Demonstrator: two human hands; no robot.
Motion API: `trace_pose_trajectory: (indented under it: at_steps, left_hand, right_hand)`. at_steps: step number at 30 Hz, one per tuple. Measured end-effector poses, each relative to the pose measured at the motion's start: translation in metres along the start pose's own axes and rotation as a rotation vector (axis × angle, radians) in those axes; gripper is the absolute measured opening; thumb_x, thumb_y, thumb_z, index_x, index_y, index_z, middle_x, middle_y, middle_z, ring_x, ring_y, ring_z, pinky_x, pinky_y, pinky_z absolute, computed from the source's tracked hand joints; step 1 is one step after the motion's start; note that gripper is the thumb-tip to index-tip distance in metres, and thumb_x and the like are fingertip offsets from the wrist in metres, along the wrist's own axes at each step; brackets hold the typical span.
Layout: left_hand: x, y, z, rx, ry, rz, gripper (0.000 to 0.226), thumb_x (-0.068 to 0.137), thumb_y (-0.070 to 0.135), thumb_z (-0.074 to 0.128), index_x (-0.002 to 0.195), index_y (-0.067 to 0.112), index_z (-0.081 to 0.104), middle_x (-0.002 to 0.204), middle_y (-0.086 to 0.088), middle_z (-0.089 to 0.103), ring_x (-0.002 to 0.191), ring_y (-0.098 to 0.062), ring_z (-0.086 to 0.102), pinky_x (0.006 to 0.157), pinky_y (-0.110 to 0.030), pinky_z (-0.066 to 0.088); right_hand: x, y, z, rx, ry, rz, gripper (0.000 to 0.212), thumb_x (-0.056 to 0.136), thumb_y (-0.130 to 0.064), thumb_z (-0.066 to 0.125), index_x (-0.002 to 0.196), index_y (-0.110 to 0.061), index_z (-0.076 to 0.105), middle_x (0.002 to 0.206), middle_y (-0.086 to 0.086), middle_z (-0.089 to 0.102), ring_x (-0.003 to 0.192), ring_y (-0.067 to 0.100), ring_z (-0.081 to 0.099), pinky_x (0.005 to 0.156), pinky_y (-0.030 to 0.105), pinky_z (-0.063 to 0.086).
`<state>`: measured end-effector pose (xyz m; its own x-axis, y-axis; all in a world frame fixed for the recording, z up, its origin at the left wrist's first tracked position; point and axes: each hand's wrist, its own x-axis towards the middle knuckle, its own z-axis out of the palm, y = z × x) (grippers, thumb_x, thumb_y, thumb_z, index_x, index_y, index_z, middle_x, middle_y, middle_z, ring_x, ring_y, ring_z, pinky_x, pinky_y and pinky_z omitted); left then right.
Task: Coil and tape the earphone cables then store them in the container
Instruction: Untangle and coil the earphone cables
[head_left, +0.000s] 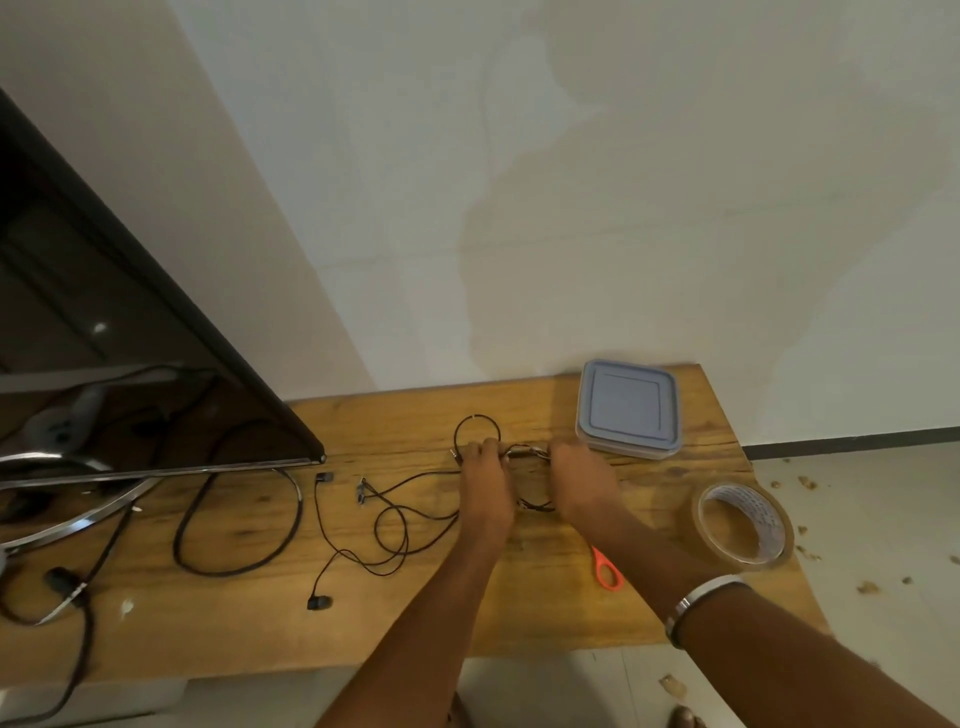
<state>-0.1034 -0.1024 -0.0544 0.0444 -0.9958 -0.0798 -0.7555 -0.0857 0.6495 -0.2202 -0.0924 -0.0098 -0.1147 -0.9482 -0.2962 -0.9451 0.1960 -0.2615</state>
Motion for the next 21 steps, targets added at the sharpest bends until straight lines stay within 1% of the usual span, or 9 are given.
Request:
trace_pose_trajectory:
  at_steps: [3, 6, 9, 12, 14, 18, 21]
  left_hand:
    - [0.005, -0.003, 0.002, 0.057, 0.028, 0.065, 0.021, 0.100, 0.013, 0.042, 0.114, 0.009, 0.057, 0.117, -0.008, 0.046, 0.095, -0.022, 0.053, 0.085, -0.035, 0.048]
    - [0.014, -0.002, 0.004, 0.124, 0.040, 0.092, 0.021, 0.099, 0.015, 0.044, 0.114, 0.011, 0.058, 0.115, -0.007, 0.050, 0.105, -0.023, 0.048, 0.090, -0.035, 0.044]
    - [0.020, -0.001, 0.005, 0.238, 0.070, 0.098, 0.022, 0.099, 0.024, 0.046, 0.117, 0.017, 0.058, 0.120, -0.003, 0.051, 0.114, -0.024, 0.043, 0.095, -0.037, 0.039]
    - [0.023, -0.005, 0.004, 0.247, 0.094, 0.104, 0.022, 0.099, 0.028, 0.046, 0.115, 0.020, 0.058, 0.120, -0.002, 0.050, 0.113, -0.022, 0.042, 0.094, -0.037, 0.039]
    - [0.024, -0.008, 0.001, 0.213, 0.100, 0.128, 0.023, 0.099, 0.029, 0.047, 0.115, 0.019, 0.059, 0.118, -0.002, 0.050, 0.112, -0.022, 0.043, 0.093, -0.036, 0.040]
    - [0.026, -0.018, -0.009, 0.176, 0.087, 0.168, 0.027, 0.102, 0.023, 0.041, 0.119, 0.018, 0.061, 0.120, -0.002, 0.052, 0.113, -0.023, 0.044, 0.093, -0.035, 0.037]
    - [0.026, -0.028, -0.019, 0.207, 0.114, 0.143, 0.027, 0.099, 0.015, 0.044, 0.120, 0.021, 0.060, 0.122, 0.001, 0.050, 0.115, -0.020, 0.041, 0.095, -0.036, 0.034]
  right_hand:
    - [0.007, 0.000, 0.000, -0.007, 0.026, -0.035, 0.031, 0.084, 0.008, 0.052, 0.111, -0.007, 0.055, 0.114, 0.014, 0.058, 0.103, 0.030, 0.061, 0.080, 0.038, 0.051]
    - [0.015, -0.001, 0.000, -0.027, 0.040, -0.062, 0.038, 0.084, 0.011, 0.051, 0.118, -0.004, 0.051, 0.122, 0.016, 0.050, 0.109, 0.032, 0.058, 0.084, 0.039, 0.050]
    - [0.022, -0.001, 0.001, -0.056, 0.064, -0.063, 0.041, 0.083, 0.010, 0.052, 0.122, -0.003, 0.050, 0.126, 0.017, 0.047, 0.111, 0.032, 0.056, 0.082, 0.039, 0.050]
    - [0.027, 0.000, 0.003, -0.090, 0.097, -0.062, 0.040, 0.083, 0.008, 0.053, 0.121, -0.003, 0.049, 0.124, 0.017, 0.050, 0.115, 0.033, 0.051, 0.082, 0.040, 0.051]
    - [0.029, 0.001, 0.005, -0.085, 0.109, -0.056, 0.039, 0.084, 0.007, 0.053, 0.121, -0.004, 0.049, 0.124, 0.016, 0.050, 0.115, 0.032, 0.050, 0.083, 0.039, 0.051]
    - [0.029, 0.004, 0.011, -0.060, 0.127, -0.062, 0.037, 0.086, 0.003, 0.051, 0.122, -0.004, 0.049, 0.127, 0.014, 0.045, 0.119, 0.030, 0.045, 0.085, 0.038, 0.050]
    - [0.027, 0.007, 0.015, -0.051, 0.136, -0.088, 0.037, 0.089, -0.006, 0.053, 0.125, -0.007, 0.047, 0.132, 0.012, 0.041, 0.125, 0.028, 0.039, 0.089, 0.036, 0.048]
